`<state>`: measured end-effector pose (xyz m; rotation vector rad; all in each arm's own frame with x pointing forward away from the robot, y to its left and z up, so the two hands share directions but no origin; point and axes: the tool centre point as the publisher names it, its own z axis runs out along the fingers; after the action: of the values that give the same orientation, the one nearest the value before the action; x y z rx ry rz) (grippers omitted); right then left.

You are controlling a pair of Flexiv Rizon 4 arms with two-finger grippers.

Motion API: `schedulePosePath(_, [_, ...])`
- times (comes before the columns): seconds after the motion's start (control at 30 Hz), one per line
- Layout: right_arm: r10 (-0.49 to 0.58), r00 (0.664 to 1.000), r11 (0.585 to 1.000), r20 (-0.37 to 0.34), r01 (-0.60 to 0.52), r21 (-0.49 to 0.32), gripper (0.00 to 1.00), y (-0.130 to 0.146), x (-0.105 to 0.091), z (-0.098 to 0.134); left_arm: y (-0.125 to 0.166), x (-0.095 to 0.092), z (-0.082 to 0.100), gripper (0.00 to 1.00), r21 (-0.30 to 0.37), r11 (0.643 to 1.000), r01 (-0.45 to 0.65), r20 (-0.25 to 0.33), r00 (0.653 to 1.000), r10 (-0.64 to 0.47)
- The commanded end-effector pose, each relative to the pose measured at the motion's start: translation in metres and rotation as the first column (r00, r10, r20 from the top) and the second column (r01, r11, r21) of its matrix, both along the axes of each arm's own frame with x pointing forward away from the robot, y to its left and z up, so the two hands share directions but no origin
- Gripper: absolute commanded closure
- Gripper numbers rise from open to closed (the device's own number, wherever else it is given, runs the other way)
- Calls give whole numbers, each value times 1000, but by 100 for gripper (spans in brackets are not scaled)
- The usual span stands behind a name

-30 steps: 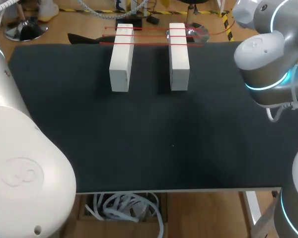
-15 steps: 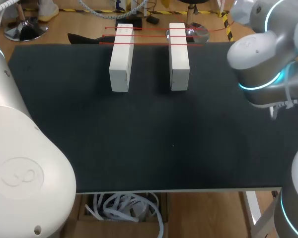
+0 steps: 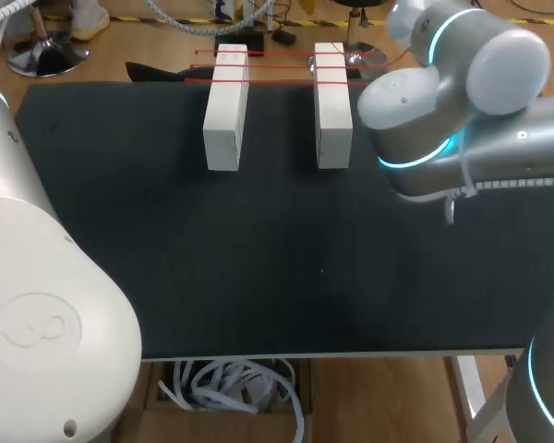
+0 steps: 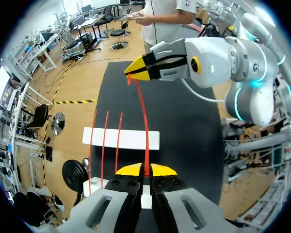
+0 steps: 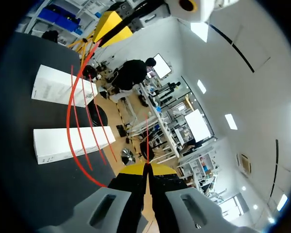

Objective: Grab the tape and strap the tape.

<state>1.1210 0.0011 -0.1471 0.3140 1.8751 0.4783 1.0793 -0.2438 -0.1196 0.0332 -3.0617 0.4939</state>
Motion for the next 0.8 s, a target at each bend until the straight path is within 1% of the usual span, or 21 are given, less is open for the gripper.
schedulePosePath(0.03, [-13, 1000, 999, -9, 13, -49, 100, 10, -4, 1, 0, 0, 1, 100, 4, 1000, -1, -2, 1000, 1])
schedulePosePath(0.1, [14, 1000, 997, -4, -14, -70, 100, 15, -7, 1, 0, 0, 1, 100, 4, 1000, -1, -2, 1000, 1])
schedulePosePath(0.33, [60, 998, 996, -7, -60, -64, 100, 30, -12, 1, 0, 0, 1, 100, 4, 1000, -1, -2, 1000, 1])
schedulePosePath(0.43, [67, 998, 995, 7, -66, -68, 100, 35, -10, 4, 0, 0, 1, 100, 4, 1000, -1, -2, 1000, 1])
schedulePosePath(0.47, [73, 997, 995, 21, -71, -74, 100, 37, -9, 5, 0, 0, 1, 100, 4, 1000, -1, -2, 1000, 1])
schedulePosePath(0.7, [115, 990, 984, 83, -102, -145, 100, 48, -10, 14, 0, 0, 1, 100, 4, 1000, -1, -2, 1000, 1])
schedulePosePath(0.8, [117, 989, 984, 86, -104, -142, 100, 52, -12, 16, 0, 0, 1, 100, 4, 1000, -1, -2, 1000, 1])
